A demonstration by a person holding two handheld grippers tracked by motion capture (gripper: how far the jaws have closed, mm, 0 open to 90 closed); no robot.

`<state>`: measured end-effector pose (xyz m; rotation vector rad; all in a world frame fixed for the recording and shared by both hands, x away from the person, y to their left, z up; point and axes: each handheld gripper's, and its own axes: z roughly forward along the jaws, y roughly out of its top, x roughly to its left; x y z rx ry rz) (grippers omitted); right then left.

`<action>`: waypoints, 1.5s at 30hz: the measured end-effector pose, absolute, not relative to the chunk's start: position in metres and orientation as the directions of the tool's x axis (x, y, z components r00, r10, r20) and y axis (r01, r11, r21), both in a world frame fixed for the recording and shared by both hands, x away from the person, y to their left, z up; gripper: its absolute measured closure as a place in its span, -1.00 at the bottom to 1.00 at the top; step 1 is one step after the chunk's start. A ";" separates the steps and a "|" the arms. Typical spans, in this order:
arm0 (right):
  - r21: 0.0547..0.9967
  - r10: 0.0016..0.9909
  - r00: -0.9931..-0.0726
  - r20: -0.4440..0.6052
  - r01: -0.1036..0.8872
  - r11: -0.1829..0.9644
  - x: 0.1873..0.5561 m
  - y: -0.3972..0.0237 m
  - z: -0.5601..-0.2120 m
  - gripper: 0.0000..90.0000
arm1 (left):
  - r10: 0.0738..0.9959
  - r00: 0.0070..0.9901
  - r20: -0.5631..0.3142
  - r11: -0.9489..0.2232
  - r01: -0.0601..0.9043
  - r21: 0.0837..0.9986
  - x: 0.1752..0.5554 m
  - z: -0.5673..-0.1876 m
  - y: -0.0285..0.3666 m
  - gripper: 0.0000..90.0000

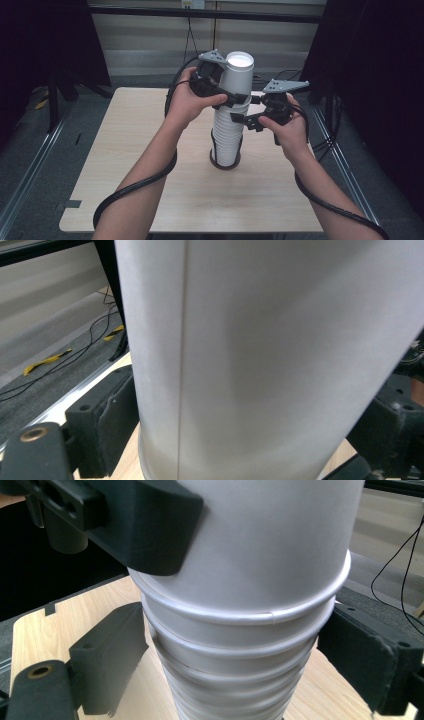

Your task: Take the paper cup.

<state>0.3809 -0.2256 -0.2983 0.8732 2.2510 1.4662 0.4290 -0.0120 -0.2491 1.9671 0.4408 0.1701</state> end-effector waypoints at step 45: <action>0.913 0.647 -0.760 0.066 0.308 0.268 0.377 -0.232 -0.291 -0.72 | 0.394 0.916 -0.080 -0.353 0.230 0.907 0.427 -0.244 -0.011 -0.72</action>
